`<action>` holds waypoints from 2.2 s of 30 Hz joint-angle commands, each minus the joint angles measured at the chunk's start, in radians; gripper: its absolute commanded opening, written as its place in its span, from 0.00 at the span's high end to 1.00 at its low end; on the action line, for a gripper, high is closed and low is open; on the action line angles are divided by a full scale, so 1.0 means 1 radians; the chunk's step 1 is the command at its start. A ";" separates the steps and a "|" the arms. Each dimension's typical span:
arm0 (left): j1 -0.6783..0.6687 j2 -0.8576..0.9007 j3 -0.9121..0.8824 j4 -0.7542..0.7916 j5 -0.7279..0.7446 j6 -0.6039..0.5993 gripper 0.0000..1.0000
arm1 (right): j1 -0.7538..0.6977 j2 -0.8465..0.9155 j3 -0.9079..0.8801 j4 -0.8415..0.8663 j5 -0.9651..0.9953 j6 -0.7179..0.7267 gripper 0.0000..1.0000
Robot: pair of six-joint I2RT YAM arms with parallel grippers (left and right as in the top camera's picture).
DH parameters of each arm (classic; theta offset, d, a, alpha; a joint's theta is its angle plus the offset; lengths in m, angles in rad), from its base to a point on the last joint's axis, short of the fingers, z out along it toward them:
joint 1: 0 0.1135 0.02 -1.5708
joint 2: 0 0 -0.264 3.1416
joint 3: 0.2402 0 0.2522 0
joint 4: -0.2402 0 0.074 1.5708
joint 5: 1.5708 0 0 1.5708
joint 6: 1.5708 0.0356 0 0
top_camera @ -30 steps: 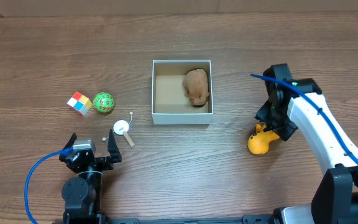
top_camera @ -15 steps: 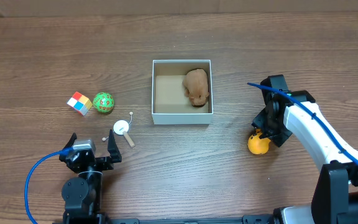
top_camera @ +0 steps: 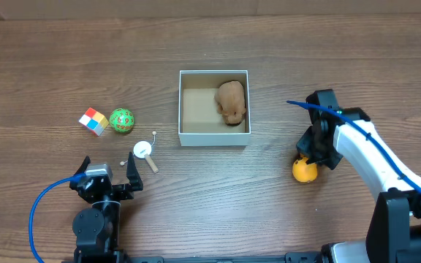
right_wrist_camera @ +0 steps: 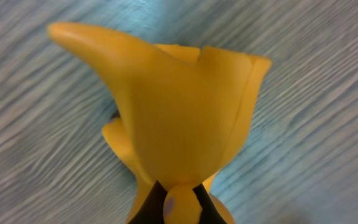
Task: Pack container
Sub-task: 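Lift the yellow toy and lower it into the box beside hamster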
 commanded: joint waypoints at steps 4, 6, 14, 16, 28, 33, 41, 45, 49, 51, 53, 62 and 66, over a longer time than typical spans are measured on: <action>-0.006 -0.008 -0.003 0.003 -0.009 -0.014 0.00 | 0.054 -0.041 0.446 -0.168 -0.010 -0.208 0.96; -0.006 -0.008 -0.003 0.003 -0.009 -0.014 0.00 | 0.082 -0.041 0.565 -0.217 -0.042 -0.264 0.96; -0.006 -0.008 -0.003 0.003 -0.009 -0.014 0.00 | 0.296 -0.040 0.759 -0.180 -0.128 -0.305 0.96; -0.006 -0.008 -0.003 0.003 -0.009 -0.014 0.00 | 0.359 -0.029 0.759 -0.129 -0.128 -0.315 0.96; -0.006 -0.008 -0.003 0.003 -0.009 -0.014 0.00 | 0.489 0.160 0.759 0.021 -0.039 -0.354 0.96; -0.006 -0.008 -0.003 0.003 -0.009 -0.014 0.00 | 0.500 0.257 0.759 0.084 -0.056 -0.390 0.96; -0.006 -0.008 -0.003 0.003 -0.009 -0.014 0.00 | 0.515 0.325 0.759 0.118 -0.057 -0.389 0.96; -0.006 -0.008 -0.003 0.003 -0.009 -0.014 0.00 | 0.517 0.363 0.758 0.139 -0.057 -0.378 0.96; -0.006 -0.008 -0.003 0.003 -0.009 -0.014 0.00 | 0.518 0.399 0.758 0.155 -0.057 -0.365 0.96; -0.006 -0.008 -0.003 0.003 -0.009 -0.014 0.00 | 0.518 0.412 0.758 0.159 -0.057 -0.351 0.96; -0.006 -0.008 -0.003 0.003 -0.009 -0.014 0.00 | 0.518 0.424 0.758 0.169 -0.071 -0.348 0.96; -0.006 -0.008 -0.003 0.003 -0.009 -0.014 0.00 | 0.518 0.444 0.758 0.228 -0.091 -0.310 0.96; -0.006 -0.008 -0.003 0.003 -0.009 -0.014 0.00 | 0.518 0.470 0.758 0.229 -0.092 -0.291 0.96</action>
